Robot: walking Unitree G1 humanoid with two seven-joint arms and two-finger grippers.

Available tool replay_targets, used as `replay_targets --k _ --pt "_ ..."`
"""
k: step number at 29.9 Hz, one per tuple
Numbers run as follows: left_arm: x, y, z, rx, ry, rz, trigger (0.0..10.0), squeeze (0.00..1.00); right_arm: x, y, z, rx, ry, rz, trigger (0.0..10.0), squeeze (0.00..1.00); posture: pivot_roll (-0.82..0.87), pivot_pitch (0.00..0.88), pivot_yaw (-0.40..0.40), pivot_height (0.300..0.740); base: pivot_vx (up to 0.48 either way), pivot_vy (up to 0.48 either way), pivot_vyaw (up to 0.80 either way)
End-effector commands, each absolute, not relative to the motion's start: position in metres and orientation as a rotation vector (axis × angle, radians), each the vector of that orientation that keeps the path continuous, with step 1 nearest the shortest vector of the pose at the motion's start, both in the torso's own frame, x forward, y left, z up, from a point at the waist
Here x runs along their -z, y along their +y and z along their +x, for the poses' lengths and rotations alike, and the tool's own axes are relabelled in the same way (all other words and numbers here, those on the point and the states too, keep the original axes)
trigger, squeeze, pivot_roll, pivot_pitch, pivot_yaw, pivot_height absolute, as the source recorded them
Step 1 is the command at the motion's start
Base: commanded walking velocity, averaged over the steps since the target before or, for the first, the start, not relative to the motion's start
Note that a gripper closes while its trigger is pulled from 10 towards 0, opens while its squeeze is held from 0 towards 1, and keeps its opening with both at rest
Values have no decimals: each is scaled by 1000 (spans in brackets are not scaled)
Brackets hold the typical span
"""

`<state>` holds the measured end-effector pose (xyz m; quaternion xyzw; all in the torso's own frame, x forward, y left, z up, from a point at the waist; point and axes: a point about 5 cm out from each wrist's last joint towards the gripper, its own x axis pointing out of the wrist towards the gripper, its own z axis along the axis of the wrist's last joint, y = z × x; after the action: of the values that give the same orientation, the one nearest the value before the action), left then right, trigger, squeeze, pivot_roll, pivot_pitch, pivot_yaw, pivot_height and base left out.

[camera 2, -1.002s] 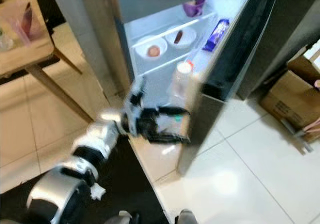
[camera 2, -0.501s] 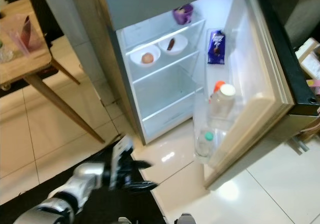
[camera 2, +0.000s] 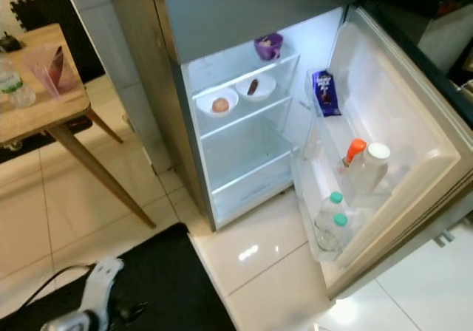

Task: Restocking fridge

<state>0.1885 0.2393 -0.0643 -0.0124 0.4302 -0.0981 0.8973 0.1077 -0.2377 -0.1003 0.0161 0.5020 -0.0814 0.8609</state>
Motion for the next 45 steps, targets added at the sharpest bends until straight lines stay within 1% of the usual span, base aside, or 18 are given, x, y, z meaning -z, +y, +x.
replay_targets --k 1,3,4,6,7,8,9,10,15,21,22,25,28,33,37,38,40,45 --pt "73 252 168 95 955 -27 10000 0 96 -232 124 103 993 4 10000 0 -93 106 64 740 0 0 0" --pt "76 251 162 53 966 -39 10000 0 89 -232 142 68 932 -23 10000 0 -92 96 59 740 0 0 0" --pt "76 251 162 53 966 -39 10000 0 89 -232 142 68 932 -23 10000 0 -92 96 59 740 0 0 0" --pt "78 247 161 37 966 -49 10000 0 79 -231 163 33 851 -28 10000 0 -87 87 56 740 0 0 0" --pt "78 247 161 37 966 -49 10000 0 79 -231 163 33 851 -28 10000 0 -87 87 56 740 0 0 0" --pt "80 240 161 48 967 -46 10000 0 65 -232 188 -14 754 -80 10000 0 -84 78 49 740 0 0 0" --pt "80 240 161 48 967 -46 10000 0 65 -232 188 -14 754 -80 10000 0 -84 78 49 740 0 0 0" --pt "80 237 163 52 962 -45 10000 0 50 -231 212 -79 659 -192 10000 0 -84 74 47 740 0 0 0" --pt "79 236 167 48 955 -33 10000 0 -2 -231 269 -125 379 -370 10000 0 -92 69 48 740 0 0 0" --pt "79 232 170 61 950 -19 10000 0 -38 -226 300 -139 204 -457 10000 0 -90 64 44 740 0 0 0" --pt "79 230 171 65 949 -17 10000 0 -46 -227 306 -126 172 -518 10000 0 -88 66 45 740 0 0 0" --pt "80 227 170 73 949 -14 10000 0 -55 -235 314 -38 161 -665 10000 0 -89 65 44 740 0 0 0" --pt "80 227 170 73 951 -14 10000 0 -57 -239 314 -15 157 -683 10000 0 -90 65 44 740 0 0 0" --pt "82 226 165 71 965 -10 10000 0 -61 -262 312 83 189 -778 10000 0 -89 65 40 740 0 0 0" --pt "82 226 165 69 966 -12 10000 0 -71 -295 307 227 210 -868 10000 0 -90 63 40 740 0 0 0" --pt "82 226 165 69 966 -12 10000 0 -71 -295 307 227 210 -868 10000 0 -90 63 40 740 0 0 0" --pt "83 225 164 69 969 -11 10000 0 -81 -312 304 322 200 -911 10000 0 -91 63 41 740 0 0 0" --pt "83 223 166 74 967 -13 10000 0 -93 -335 299 433 195 -944 10000 0 -93 61 42 740 0 0 0"
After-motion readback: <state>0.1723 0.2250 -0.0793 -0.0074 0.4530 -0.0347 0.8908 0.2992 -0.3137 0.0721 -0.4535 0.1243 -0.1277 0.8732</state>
